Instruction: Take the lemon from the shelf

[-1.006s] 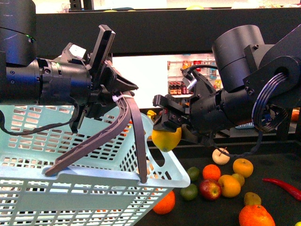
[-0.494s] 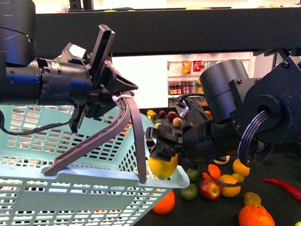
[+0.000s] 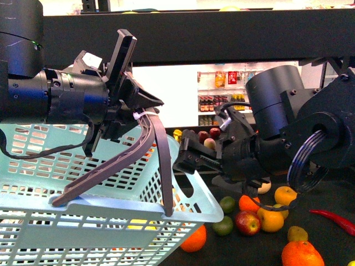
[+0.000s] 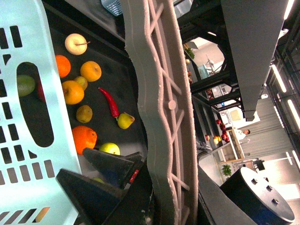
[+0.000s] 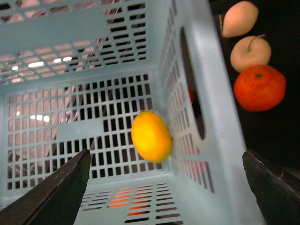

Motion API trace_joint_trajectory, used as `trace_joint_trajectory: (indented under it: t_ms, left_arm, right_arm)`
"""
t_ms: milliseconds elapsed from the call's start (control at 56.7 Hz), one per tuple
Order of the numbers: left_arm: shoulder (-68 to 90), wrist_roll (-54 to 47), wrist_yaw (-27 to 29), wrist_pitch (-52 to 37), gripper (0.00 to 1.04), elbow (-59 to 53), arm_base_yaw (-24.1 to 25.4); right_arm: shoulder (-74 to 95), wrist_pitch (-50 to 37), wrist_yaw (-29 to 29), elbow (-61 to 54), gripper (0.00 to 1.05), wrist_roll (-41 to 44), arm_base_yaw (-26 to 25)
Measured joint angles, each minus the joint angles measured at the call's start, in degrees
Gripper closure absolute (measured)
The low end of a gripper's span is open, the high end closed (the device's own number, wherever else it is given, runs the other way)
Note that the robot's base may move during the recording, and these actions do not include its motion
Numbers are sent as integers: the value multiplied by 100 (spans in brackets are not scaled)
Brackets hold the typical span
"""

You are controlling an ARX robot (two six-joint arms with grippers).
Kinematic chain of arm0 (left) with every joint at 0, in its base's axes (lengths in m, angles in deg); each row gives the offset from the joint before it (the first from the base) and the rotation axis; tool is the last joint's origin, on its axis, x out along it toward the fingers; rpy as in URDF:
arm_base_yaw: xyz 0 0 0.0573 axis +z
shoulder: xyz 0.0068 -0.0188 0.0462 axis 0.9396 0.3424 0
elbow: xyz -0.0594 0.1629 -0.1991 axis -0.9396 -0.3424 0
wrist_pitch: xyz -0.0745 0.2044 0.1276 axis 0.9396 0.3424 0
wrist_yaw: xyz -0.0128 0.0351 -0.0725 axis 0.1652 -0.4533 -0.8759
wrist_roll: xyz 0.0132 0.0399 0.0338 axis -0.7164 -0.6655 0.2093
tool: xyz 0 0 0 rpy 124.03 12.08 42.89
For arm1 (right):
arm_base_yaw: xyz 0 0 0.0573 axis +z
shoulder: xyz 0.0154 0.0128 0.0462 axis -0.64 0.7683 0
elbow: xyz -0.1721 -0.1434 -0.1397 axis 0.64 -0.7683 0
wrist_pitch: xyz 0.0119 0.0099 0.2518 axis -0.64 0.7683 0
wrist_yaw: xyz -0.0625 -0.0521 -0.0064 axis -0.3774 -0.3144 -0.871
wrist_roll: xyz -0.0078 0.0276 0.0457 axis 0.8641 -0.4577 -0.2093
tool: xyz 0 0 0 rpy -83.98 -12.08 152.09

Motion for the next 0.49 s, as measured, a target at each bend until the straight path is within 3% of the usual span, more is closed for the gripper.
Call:
trace_joint_trajectory:
  t_ms: [282,494]
  left_arm:
    - [0,-9,4,0,94,0,0]
    - [0,-4,-9,0,94,0,0]
  right_arm:
    - [85,-533,-140,-138,7,129,-1016]
    - [1121,-706,-601,-439,7,1318,-1871]
